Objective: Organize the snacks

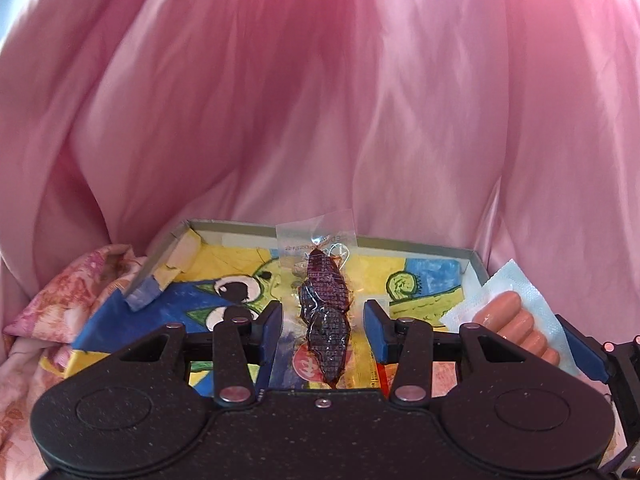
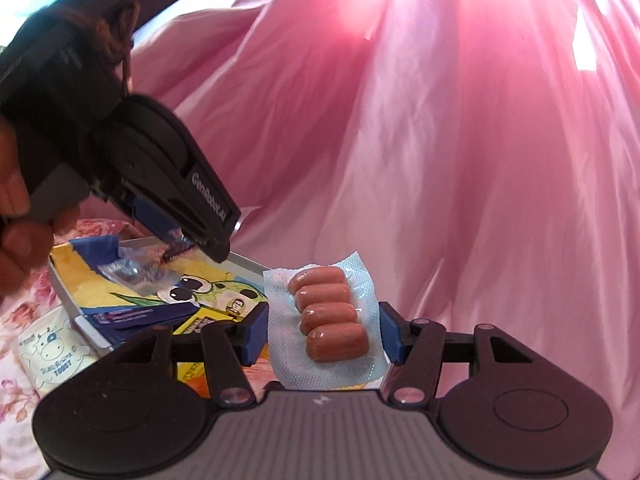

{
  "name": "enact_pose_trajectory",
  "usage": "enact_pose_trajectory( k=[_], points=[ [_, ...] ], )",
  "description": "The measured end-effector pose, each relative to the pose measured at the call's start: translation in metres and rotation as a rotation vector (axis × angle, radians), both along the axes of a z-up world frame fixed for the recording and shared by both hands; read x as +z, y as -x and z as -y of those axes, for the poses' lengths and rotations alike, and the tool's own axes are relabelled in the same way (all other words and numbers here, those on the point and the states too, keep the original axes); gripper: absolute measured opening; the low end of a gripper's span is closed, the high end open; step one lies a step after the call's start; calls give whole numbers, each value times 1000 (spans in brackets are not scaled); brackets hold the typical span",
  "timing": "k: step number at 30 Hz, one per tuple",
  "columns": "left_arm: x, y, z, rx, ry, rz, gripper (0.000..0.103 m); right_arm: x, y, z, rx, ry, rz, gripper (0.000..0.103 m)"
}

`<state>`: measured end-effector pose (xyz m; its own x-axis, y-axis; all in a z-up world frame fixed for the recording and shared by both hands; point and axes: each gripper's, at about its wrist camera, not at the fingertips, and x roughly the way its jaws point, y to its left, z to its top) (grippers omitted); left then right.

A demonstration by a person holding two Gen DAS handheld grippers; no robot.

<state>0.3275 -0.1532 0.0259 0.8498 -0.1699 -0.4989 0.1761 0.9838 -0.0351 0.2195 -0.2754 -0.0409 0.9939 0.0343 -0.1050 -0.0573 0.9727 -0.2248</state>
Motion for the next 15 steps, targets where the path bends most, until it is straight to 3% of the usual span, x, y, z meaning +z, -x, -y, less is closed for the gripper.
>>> enact_pose_trajectory(
  k=[15],
  points=[
    [-22, -18, 13, 2, -11, -85, 46, -4, -27, 11, 11, -80, -95, 61]
  ],
)
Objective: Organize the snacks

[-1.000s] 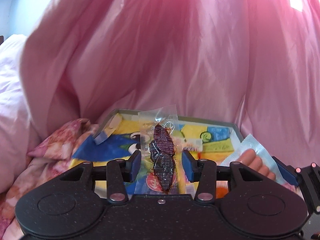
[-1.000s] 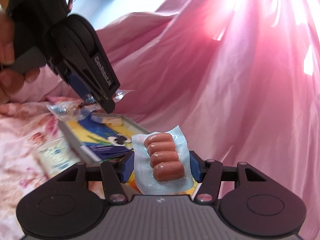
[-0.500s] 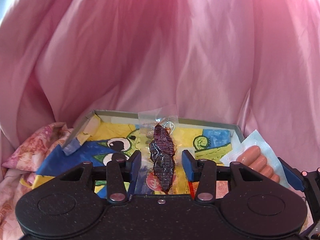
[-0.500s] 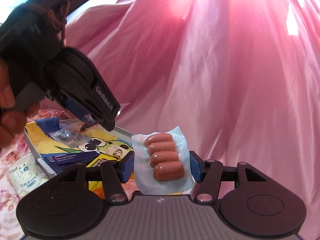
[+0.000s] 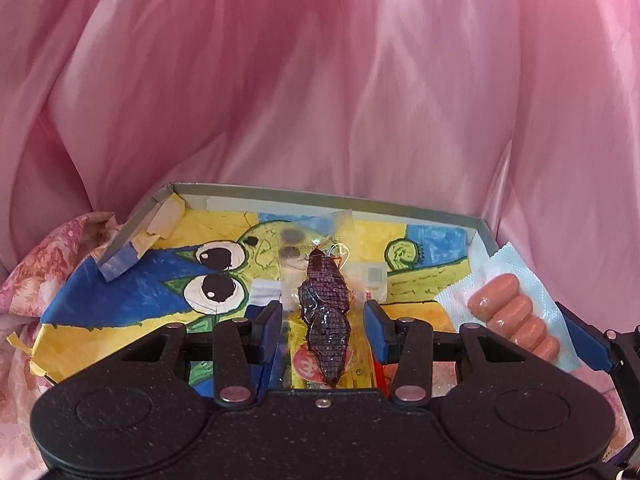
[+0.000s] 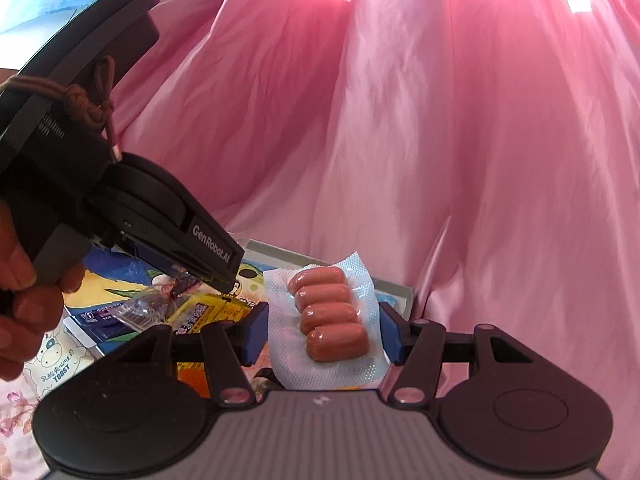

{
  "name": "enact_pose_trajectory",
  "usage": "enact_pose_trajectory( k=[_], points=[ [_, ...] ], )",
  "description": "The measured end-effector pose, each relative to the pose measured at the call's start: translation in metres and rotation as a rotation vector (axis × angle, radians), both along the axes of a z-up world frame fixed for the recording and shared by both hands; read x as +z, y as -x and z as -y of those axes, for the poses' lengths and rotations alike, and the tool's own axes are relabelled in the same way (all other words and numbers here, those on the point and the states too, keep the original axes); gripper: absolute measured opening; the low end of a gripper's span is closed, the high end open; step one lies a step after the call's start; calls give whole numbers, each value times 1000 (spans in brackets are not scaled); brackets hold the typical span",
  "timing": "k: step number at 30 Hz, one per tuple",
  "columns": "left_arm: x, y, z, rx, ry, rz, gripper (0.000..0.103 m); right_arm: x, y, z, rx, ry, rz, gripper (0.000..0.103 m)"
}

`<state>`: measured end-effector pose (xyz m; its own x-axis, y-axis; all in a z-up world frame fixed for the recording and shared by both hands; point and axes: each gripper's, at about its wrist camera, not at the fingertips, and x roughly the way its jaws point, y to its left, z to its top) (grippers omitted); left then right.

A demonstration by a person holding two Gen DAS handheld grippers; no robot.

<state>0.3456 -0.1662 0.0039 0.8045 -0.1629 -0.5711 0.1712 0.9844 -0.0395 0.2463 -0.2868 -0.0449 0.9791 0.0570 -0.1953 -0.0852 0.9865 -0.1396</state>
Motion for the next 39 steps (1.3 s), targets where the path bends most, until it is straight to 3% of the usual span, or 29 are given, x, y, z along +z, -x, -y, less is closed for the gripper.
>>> enact_pose_trajectory(
  k=[18, 24, 34, 39],
  points=[
    [-12, -15, -1, 12, 11, -64, 48, -7, -24, 6, 25, -62, -67, 64],
    [-9, -13, -6, 33, 43, -72, 63, -9, -22, 4, 23, -52, -62, 66],
    [24, 19, -34, 98, 159, 45, 89, 16, 6, 6, 1, -69, 17, 91],
    [44, 49, -54, 122, 201, 122, 91, 32, 37, 3, -27, -82, 89, 103]
  ],
)
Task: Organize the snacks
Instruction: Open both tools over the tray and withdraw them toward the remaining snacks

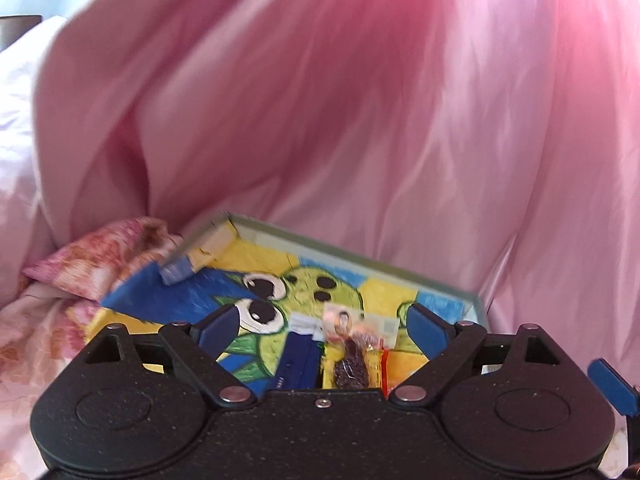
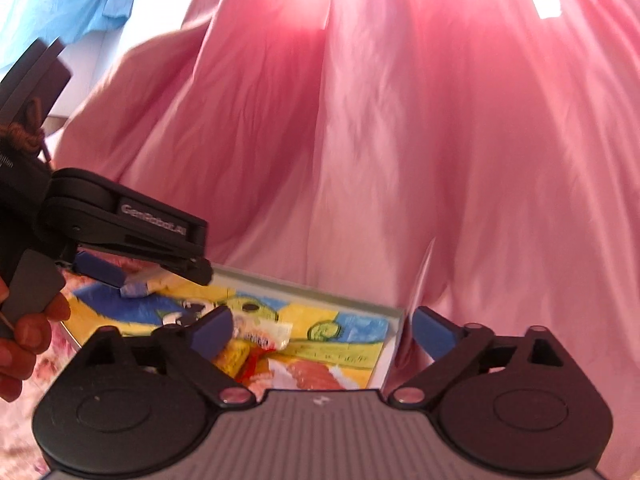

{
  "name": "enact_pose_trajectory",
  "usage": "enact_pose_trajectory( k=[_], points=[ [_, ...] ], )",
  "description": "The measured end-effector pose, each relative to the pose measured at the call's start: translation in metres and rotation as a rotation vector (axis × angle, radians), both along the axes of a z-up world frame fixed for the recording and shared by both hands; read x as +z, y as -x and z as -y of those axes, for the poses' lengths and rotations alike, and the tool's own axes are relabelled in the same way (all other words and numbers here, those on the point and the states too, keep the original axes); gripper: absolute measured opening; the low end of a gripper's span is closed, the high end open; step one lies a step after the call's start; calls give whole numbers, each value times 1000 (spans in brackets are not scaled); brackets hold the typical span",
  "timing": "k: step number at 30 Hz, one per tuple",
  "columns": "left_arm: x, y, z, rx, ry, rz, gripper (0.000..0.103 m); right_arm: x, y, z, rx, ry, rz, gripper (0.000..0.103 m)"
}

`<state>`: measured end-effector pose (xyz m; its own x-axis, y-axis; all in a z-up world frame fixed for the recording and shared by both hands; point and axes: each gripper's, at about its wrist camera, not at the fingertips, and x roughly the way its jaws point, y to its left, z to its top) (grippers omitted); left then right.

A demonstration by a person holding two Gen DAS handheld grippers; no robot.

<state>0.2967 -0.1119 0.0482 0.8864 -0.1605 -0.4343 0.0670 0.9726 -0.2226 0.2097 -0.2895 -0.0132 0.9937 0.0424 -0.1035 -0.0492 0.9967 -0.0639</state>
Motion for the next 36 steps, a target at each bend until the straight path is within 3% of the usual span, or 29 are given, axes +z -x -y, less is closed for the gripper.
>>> enact_pose_trajectory(
  k=[3, 9, 21, 28, 36],
  points=[
    [10, 20, -10, 17, 5, 43, 98, 8, 20, -2, -15, -20, 35, 103],
    [23, 65, -32, 35, -2, 109, 99, 22, 58, -12, -31, -38, 90, 103],
    [8, 147, -82, 68, -48, 107, 100, 11, 132, -37, -31, -20, 87, 103],
    [-22, 187, -102, 78, -76, 37, 100, 0, 163, -54, -26, -21, -2, 103],
    [-60, 208, -125, 36, -60, -174, 100, -20, 182, -72, 1, -7, -201, 103]
  ],
)
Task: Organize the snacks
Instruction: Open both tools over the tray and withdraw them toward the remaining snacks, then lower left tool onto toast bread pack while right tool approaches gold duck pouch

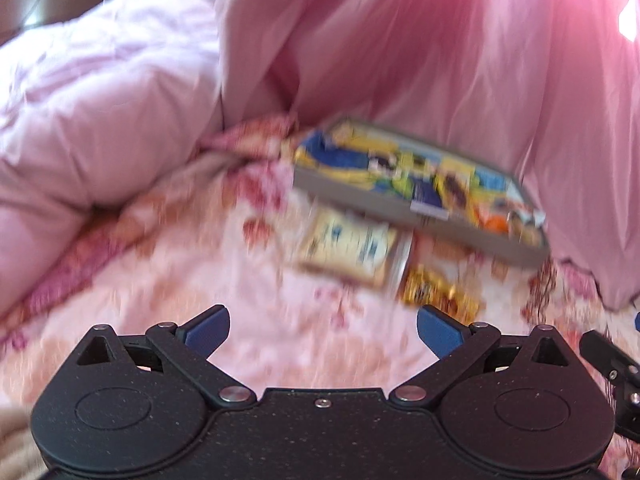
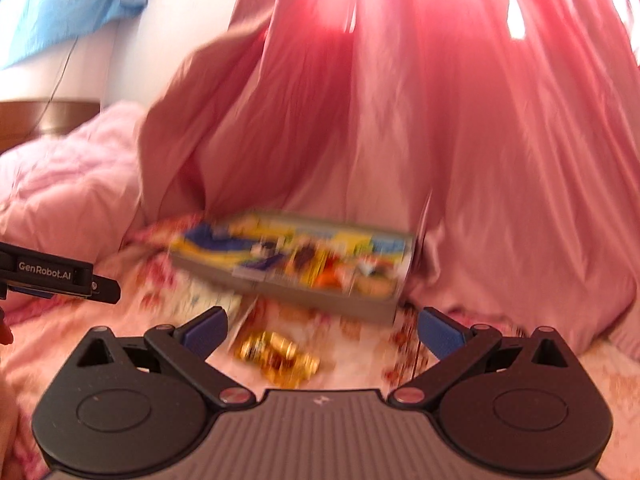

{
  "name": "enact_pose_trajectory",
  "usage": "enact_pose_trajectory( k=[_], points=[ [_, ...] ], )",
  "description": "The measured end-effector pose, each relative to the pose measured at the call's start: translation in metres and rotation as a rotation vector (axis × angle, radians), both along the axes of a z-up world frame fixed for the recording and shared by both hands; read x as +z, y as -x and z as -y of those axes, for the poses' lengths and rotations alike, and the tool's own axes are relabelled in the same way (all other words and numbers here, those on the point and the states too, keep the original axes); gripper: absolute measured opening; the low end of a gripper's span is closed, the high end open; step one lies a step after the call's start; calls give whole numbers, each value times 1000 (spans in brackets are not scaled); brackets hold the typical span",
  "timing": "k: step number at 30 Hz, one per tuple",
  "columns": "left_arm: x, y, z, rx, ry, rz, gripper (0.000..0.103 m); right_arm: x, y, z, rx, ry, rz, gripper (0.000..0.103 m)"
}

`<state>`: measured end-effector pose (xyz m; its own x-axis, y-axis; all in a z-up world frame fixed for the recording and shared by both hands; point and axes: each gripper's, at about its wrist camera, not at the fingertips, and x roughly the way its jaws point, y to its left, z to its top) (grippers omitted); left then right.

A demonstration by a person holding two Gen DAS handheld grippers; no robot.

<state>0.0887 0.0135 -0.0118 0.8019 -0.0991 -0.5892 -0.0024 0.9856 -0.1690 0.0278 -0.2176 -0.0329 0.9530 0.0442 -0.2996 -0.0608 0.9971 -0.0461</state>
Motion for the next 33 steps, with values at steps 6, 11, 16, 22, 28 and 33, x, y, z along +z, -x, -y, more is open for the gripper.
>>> enact_pose_trajectory(
  k=[6, 11, 16, 22, 28, 33],
  points=[
    [-19, 3, -9, 5, 4, -84, 100, -18, 8, -12, 29, 22, -127, 103],
    [-29, -1, -5, -2, -15, -134, 99, -26, 3, -14, 37, 14, -197, 103],
    [-34, -6, -5, 6, -36, -162, 99, -34, -3, -13, 26, 11, -252, 103],
    [-41, -13, -5, 11, -60, -173, 99, -39, -16, -11, 44, 3, -312, 103],
    [-49, -24, -4, 10, -70, -177, 99, -44, -30, -11, 64, 43, -326, 103],
    [-56, -36, -6, 16, -67, -184, 99, -49, -48, -7, 86, 76, -327, 103]
  ],
)
